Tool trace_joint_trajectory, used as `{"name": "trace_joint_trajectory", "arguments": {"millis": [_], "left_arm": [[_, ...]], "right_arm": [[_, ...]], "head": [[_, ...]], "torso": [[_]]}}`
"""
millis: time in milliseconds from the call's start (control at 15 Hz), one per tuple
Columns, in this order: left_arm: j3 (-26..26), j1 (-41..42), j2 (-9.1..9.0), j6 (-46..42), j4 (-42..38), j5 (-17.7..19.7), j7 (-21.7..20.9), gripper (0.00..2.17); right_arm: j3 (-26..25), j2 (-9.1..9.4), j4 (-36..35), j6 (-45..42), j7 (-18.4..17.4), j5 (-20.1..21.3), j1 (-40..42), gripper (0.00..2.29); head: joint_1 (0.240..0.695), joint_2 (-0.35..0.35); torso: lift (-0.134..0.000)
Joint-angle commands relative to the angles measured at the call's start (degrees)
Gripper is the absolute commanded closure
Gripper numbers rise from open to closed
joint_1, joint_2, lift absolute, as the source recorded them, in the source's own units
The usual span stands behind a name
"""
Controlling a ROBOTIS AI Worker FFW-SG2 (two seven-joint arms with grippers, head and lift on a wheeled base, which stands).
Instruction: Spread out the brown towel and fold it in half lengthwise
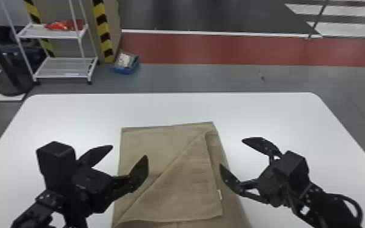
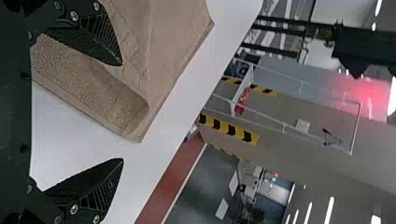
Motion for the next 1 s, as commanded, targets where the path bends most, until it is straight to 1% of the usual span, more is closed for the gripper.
{"name": "trace_joint_trajectory", "arguments": {"millis": [0,67,133,200,333,400,600,733,933], "left_arm": [[-0.1,0.0,-0.02,1.8,-0.3,0.2,0.1,0.07],[-0.2,0.1,-0.02,1.8,-0.3,0.2,0.1,0.07],[-0.3,0.1,-0.02,1.8,-0.3,0.2,0.2,0.07],[-0.4,0.1,-0.02,1.8,-0.3,0.1,0.5,0.07],[-0.5,0.0,-0.02,2.0,-0.2,0.2,0.6,0.07],[-0.5,0.1,-0.02,2.2,-0.1,0.1,0.6,0.07],[-0.3,0.1,-0.02,3.1,0.0,0.1,0.6,0.07],[-0.3,0.1,-0.02,3.1,0.2,0.1,0.6,0.07],[-0.5,-0.1,-0.11,3.1,0.4,0.1,0.6,0.07]], "right_arm": [[0.0,-2.63,-1.4,-3.9,4.8,5.0,0.2,0.17],[-0.4,-3.42,-2.1,-5.3,8.0,6.4,0.3,0.17],[-0.9,-3.51,-2.8,-8.3,12.4,6.9,0.7,0.17],[-1.5,-3.95,-3.3,-10.9,16.0,6.8,0.9,0.17],[-2.7,-5.36,-3.7,-11.6,21.2,7.3,1.0,0.17],[-2.8,-6.15,-3.7,-11.6,23.4,8.9,0.9,0.17],[-2.6,-8.26,-3.7,-11.4,27.3,15.5,0.9,0.18],[-2.6,-9.23,-3.7,-11.1,30.4,17.0,1.1,0.19],[-2.0,-9.58,-3.9,-11.1,32.0,17.4,1.4,0.2]], "head": [[0.695,-0.027],[0.695,-0.02],[0.695,-0.013],[0.695,-0.009],[0.695,0.01],[0.695,0.012],[0.695,-0.006],[0.695,-0.018],[0.695,-0.035]], "torso": [[-0.125],[-0.125],[-0.125],[-0.125],[-0.125],[-0.125],[-0.125],[-0.125],[-0.125]]}}
